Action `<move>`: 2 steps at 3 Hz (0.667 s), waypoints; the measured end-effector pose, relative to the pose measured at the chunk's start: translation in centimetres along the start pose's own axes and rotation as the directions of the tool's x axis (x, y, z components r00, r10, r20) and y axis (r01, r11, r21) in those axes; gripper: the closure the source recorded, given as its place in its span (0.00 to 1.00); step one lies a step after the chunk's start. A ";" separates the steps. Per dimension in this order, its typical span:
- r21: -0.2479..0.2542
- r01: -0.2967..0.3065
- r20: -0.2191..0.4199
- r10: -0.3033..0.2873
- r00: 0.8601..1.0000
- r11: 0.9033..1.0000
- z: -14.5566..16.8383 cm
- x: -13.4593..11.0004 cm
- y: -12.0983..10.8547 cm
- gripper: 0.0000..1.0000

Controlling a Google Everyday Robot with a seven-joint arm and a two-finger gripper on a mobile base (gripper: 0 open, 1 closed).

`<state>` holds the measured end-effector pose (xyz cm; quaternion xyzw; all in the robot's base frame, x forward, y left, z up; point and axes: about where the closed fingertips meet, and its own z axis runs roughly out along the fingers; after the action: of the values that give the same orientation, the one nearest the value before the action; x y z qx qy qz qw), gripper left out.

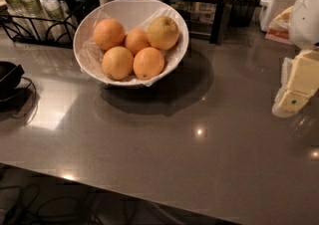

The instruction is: Pick orange from white bowl

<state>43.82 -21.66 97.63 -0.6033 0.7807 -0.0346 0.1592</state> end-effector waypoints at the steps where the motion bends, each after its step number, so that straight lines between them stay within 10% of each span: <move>1: 0.000 0.000 0.000 0.000 1.000 1.000 0.0 0.0 0.0 0.00; 2: 0.007 0.011 0.016 -0.011 1.000 1.000 0.4 -0.9 -0.8 0.00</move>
Offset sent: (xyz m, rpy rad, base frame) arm 0.0229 0.0152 -0.0065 0.0227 -0.0058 0.0304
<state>44.87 -20.91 97.59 -0.6074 0.7758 -0.0334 0.1676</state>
